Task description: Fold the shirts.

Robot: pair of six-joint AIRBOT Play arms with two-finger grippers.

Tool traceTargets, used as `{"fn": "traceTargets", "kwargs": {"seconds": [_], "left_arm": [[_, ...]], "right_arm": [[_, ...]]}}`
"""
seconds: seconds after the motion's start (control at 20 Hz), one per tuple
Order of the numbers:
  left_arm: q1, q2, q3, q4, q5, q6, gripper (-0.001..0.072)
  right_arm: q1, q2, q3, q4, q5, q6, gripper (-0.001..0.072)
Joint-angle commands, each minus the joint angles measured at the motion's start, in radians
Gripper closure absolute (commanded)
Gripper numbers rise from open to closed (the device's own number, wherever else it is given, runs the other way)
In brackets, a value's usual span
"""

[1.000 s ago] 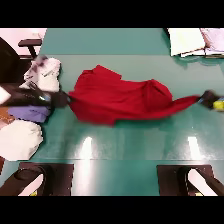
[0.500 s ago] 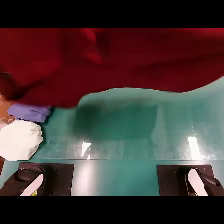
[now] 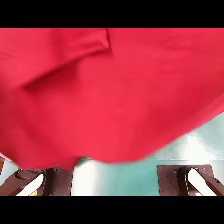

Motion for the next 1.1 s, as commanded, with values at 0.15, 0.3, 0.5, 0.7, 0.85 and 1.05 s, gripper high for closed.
{"fn": "traceTargets", "kwargs": {"seconds": [0.15, 0.3, 0.5, 0.7, 0.85, 1.05], "left_arm": [[0.001, -0.307, -0.36, -0.021, -0.075, -0.014, 0.0683], [0.001, -0.504, -0.391, -0.016, 0.03, 0.013, 0.0683], [0.018, -0.696, -0.361, -0.022, 0.249, 0.013, 0.0685], [0.097, -0.8, -0.253, -0.152, 0.315, 0.019, 0.0684], [0.137, -0.802, -0.248, -0.241, 0.27, 0.15, 0.0683], [0.179, -0.8, -0.243, -0.223, -0.074, 0.204, 0.0684]], "right_arm": [[0.151, -0.291, -0.302, -0.04, 0.072, 0.011, 0.0696], [0.229, -0.483, -0.359, -0.1, 0.03, 0.011, 0.0696], [0.254, -0.703, -0.325, -0.106, -0.105, 0.012, 0.0696], [0.242, -0.853, -0.085, -0.106, -0.132, 0.016, 0.0696], [0.243, -0.887, 0.027, -0.106, -0.129, 0.016, 0.0695], [0.245, -0.826, -0.071, -0.109, -0.052, 0.014, 0.0696]]}}
